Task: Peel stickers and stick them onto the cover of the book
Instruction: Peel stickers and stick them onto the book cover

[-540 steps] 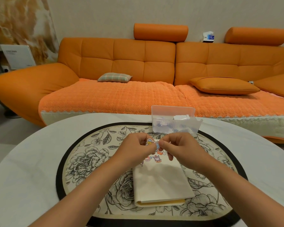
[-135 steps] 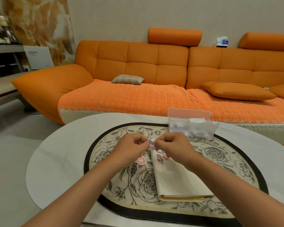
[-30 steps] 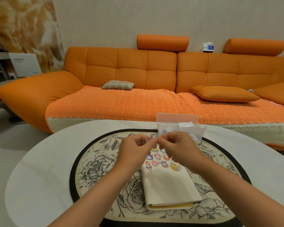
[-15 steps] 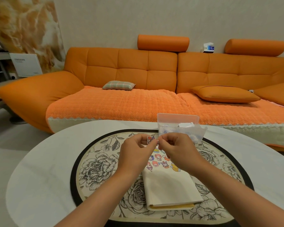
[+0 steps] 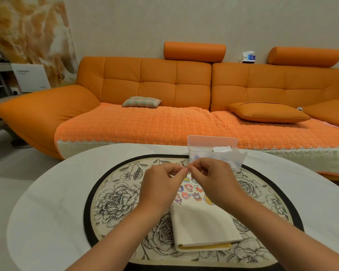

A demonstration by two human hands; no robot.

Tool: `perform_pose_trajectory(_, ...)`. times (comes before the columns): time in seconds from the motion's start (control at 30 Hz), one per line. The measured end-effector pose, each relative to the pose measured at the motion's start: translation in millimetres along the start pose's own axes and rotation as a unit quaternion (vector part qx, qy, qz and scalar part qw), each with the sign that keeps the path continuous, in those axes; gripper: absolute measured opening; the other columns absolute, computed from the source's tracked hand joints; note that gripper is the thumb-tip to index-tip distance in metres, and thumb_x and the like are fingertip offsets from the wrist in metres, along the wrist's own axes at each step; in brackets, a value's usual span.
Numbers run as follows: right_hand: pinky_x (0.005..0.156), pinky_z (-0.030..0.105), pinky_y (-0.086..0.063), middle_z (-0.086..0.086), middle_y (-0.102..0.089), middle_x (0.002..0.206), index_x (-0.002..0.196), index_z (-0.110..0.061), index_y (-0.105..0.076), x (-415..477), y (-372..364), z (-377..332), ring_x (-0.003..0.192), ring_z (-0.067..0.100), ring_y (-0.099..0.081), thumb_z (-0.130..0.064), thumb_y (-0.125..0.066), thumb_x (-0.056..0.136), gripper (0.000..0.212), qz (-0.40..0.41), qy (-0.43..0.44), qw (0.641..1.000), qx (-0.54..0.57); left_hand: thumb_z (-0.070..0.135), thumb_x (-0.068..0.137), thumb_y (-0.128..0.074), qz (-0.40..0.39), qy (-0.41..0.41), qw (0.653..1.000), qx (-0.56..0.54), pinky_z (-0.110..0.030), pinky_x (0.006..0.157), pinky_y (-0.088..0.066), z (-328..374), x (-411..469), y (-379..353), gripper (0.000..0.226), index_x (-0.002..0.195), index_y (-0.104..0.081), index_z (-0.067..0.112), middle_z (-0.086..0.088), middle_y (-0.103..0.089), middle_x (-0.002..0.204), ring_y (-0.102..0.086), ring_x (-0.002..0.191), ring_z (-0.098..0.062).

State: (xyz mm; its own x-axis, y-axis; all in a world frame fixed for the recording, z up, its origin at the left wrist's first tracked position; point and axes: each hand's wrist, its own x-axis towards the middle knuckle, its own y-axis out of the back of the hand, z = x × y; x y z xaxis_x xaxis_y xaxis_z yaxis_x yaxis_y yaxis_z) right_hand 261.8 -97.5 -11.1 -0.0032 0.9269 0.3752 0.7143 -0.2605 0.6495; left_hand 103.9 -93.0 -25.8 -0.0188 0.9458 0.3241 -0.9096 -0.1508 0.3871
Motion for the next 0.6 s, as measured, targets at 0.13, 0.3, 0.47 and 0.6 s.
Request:
perform_pose_trajectory(0.13, 0.057, 0.017, -0.038, -0.021, -0.062, 0.068, 0.091, -0.033, -0.075, -1, -1, 0, 0.064, -0.004, -0.057, -0.031, -0.063, 0.095, 0.012, 0.001, 0.006, 0.999, -0.036, 0.039, 0.088, -0.071, -0.01, 0.002, 0.999, 0.031, -0.031, 0.063, -0.055, -2, 2, -1, 0.014, 0.076, -0.073, 0.033, 0.021, -0.069, 0.067, -0.064, 0.061, -0.002)
perform_pose_trajectory(0.3, 0.055, 0.017, -0.038, -0.019, -0.061, 0.066, 0.091, -0.031, -0.074, 0, 2, 0, 0.057, -0.003, -0.054, -0.03, -0.062, 0.096, 0.013, -0.018, -0.017, 1.0, -0.002, 0.037, 0.092, -0.067, -0.042, -0.018, 0.998, 0.04, -0.022, 0.054, -0.042, -4, 3, -1, 0.014, 0.079, -0.068, 0.033, 0.022, -0.061, 0.06, -0.055, 0.055, 0.001)
perform_pose_trajectory(0.47, 0.048, 0.022, -0.041, -0.009, -0.063, 0.064, 0.083, -0.023, -0.073, 2, 7, -1, 0.051, 0.006, -0.052, -0.025, -0.063, 0.096, 0.016, -0.066, -0.069, 0.986, 0.139, 0.031, 0.095, -0.063, -0.09, -0.025, 0.996, -0.003, -0.028, 0.062, -0.048, -4, 7, 0, 0.013, 0.084, -0.067, 0.029, 0.006, -0.066, 0.073, -0.056, 0.062, 0.002)
perform_pose_trajectory(0.6, 0.045, 0.02, -0.039, -0.008, -0.062, 0.057, 0.087, -0.017, -0.077, 1, 11, -5, 0.052, 0.012, -0.053, -0.028, -0.073, 0.09, 0.013, -0.081, -0.093, 0.969, 0.215, 0.033, 0.096, -0.062, -0.113, -0.022, 0.993, -0.017, -0.029, 0.056, -0.046, -4, 8, 2, 0.01, 0.087, -0.065, 0.031, 0.008, -0.063, 0.076, -0.057, 0.058, 0.004)
